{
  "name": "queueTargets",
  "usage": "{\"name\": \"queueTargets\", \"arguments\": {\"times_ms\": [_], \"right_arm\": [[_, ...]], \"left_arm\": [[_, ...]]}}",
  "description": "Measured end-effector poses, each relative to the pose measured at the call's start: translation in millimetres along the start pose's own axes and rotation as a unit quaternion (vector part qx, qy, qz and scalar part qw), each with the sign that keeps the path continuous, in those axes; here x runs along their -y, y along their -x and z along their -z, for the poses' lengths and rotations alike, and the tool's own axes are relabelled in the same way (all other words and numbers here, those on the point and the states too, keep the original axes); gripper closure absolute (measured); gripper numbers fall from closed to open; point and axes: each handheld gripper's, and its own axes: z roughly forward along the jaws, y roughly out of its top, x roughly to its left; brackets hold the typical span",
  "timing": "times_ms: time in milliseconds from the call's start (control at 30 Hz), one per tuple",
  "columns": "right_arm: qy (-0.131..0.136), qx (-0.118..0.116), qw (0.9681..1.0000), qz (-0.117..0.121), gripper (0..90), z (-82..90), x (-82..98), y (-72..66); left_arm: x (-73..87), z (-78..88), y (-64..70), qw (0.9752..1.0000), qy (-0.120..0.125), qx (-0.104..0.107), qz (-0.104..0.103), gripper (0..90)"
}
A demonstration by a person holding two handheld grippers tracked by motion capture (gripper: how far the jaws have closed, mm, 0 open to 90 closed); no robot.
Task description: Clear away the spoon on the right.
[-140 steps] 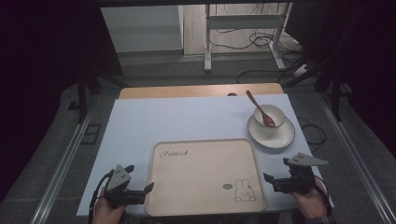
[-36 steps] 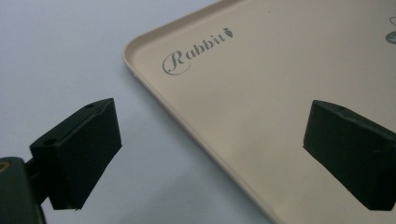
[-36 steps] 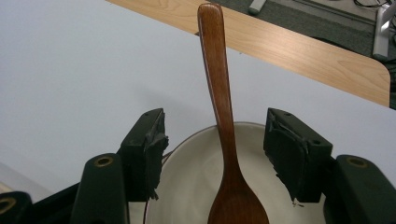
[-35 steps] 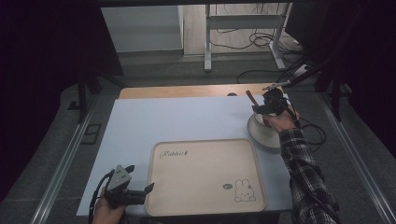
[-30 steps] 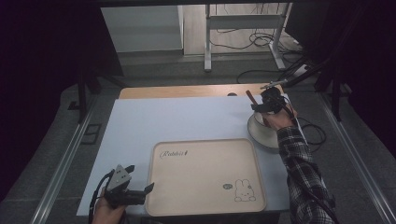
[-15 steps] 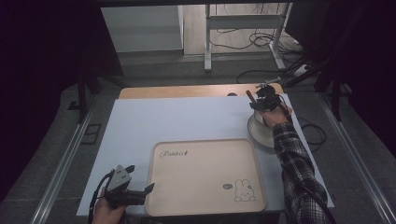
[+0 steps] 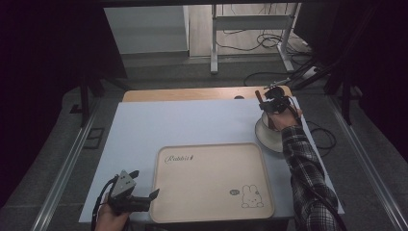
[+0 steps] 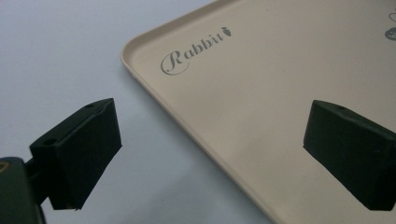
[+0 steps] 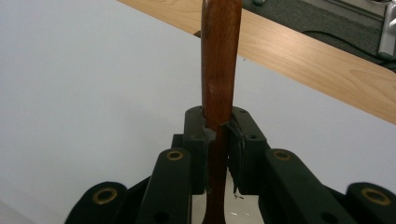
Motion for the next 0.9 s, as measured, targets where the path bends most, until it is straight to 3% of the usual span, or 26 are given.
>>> {"name": "queueTargets", "arguments": {"times_ms": [900], "right_arm": [[0.003, -0.012, 0.9999, -0.003, 79.0, 65.4, -29.9, -0.4]], "left_arm": [[-0.6, -0.9, 1.0, 1.0000, -0.005, -0.002, -0.006, 3.9]]}}
